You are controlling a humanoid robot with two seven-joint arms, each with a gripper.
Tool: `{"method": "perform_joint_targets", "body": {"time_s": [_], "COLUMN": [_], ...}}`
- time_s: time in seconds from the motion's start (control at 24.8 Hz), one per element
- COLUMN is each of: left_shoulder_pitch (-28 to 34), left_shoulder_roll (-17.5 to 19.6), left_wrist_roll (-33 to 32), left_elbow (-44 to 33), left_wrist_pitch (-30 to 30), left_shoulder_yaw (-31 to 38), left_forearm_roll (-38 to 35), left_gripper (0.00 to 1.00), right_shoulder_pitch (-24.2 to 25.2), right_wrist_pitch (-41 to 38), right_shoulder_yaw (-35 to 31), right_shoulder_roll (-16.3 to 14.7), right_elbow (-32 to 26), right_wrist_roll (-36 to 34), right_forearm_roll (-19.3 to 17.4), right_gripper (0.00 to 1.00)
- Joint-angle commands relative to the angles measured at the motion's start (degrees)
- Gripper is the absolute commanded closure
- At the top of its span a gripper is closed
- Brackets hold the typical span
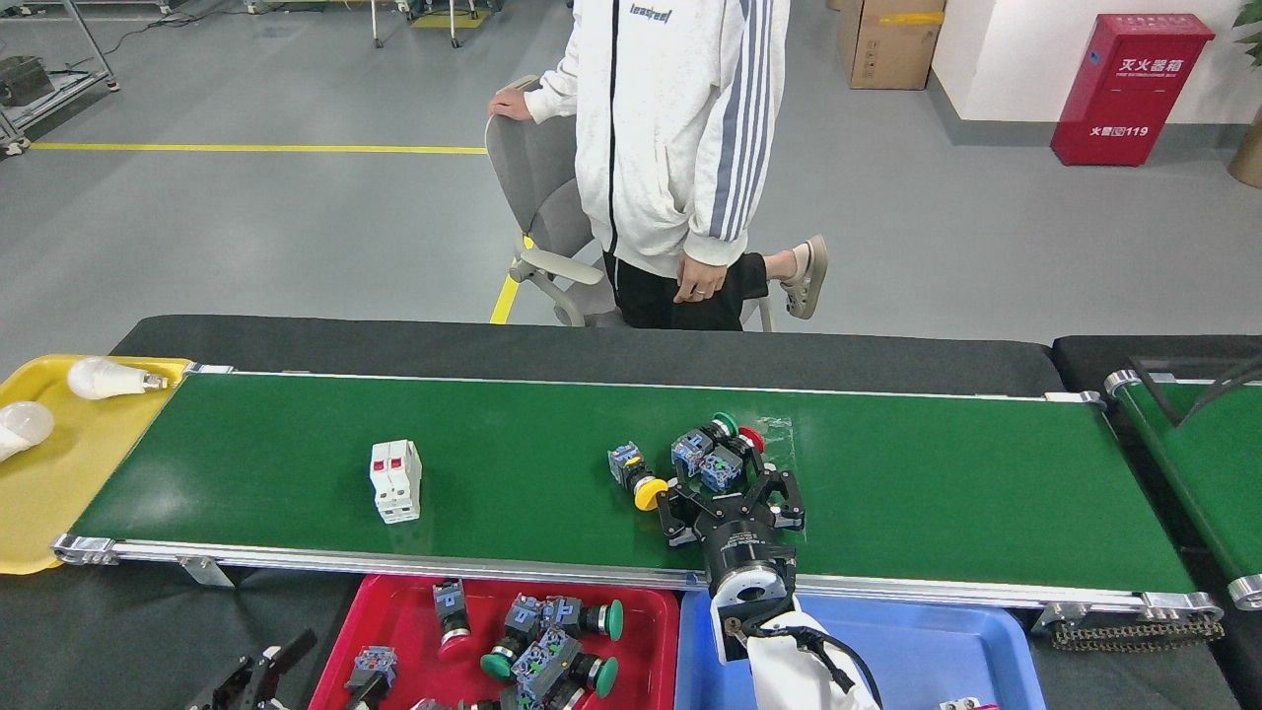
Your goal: Pick switch part from conveyor to tray
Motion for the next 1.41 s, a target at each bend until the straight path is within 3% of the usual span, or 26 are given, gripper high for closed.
{"method": "perform_joint_targets", "body": {"time_s": [0.0,0.08,0.12,0.2,0.36,0.61,0.65,0.69,0.73,0.89,1.01,1.25,1.33,1.37], "left_shoulder_pitch": [-2.58,-5.31,-6.63,-6.80,-6.63,-7.42,-7.42,-7.33,-7.42,-11.99,-16.99,-18.67,-18.93,-19.11], "left_shoulder_roll": [0.00,1.32,3.07,6.33,6.51,6.68,6.42,6.33,6.24,6.16,6.68,8.79,9.50,9.58], "left_wrist_roll": [0.29,0.56,0.56,0.64,0.64,0.20,0.12,0.03,-0.15,-0.24,-0.15,0.38,0.56,0.64], "left_elbow": [0.09,3.69,6.32,8.61,8.53,8.79,9.14,9.32,9.76,14.50,21.53,28.92,30.76,31.82], "left_wrist_pitch": [1.54,12.60,14.80,15.95,16.13,15.86,15.86,15.95,16.13,17.44,20.87,25.79,31.24,34.06], "left_shoulder_yaw": [1.79,2.14,2.23,2.49,2.41,1.70,1.61,1.61,1.53,0.47,-0.41,0.12,0.12,0.21], "left_forearm_roll": [-0.13,-0.57,-0.57,-0.48,-2.33,-3.47,-3.56,-3.65,-3.65,-5.76,-7.16,-7.16,-7.16,-6.99], "left_gripper": [0.00,0.00,0.00,0.00,0.00,0.00,0.00,0.00,0.00,0.00,0.00,0.01,0.11,0.26], "right_shoulder_pitch": [-0.57,-0.48,-0.48,-0.13,3.30,11.83,12.97,13.58,13.67,13.58,14.02,20.35,21.76,22.29], "right_wrist_pitch": [-1.67,-3.34,-3.69,-3.69,-4.05,-9.41,-11.08,-12.22,-13.10,-14.24,-13.80,-13.80,-13.98,-14.24], "right_shoulder_yaw": [0.50,0.76,0.85,0.85,1.03,12.98,16.23,19.31,22.03,24.14,20.55,-2.49,-8.46,-11.01], "right_shoulder_roll": [0.12,0.12,0.03,-0.06,-0.50,-6.30,-7.18,-7.71,-7.97,-7.71,-8.06,-9.46,-9.46,-9.55], "right_elbow": [0.15,-0.11,-0.29,-1.61,-8.37,-27.53,-30.70,-32.63,-33.51,-33.34,-34.74,-37.64,-37.64,-37.64], "right_wrist_roll": [-0.20,-0.11,-0.11,-0.11,0.68,1.29,1.29,1.29,1.29,1.29,0.68,0.59,0.59,0.68], "right_forearm_roll": [-0.05,0.04,0.04,0.04,0.39,0.57,0.83,1.01,1.18,1.18,1.01,0.92,0.92,0.83], "right_gripper": [0.93,0.98,0.98,0.98,0.98,0.96,0.71,0.18,0.00,0.00,0.00,0.00,0.00,0.00]}}
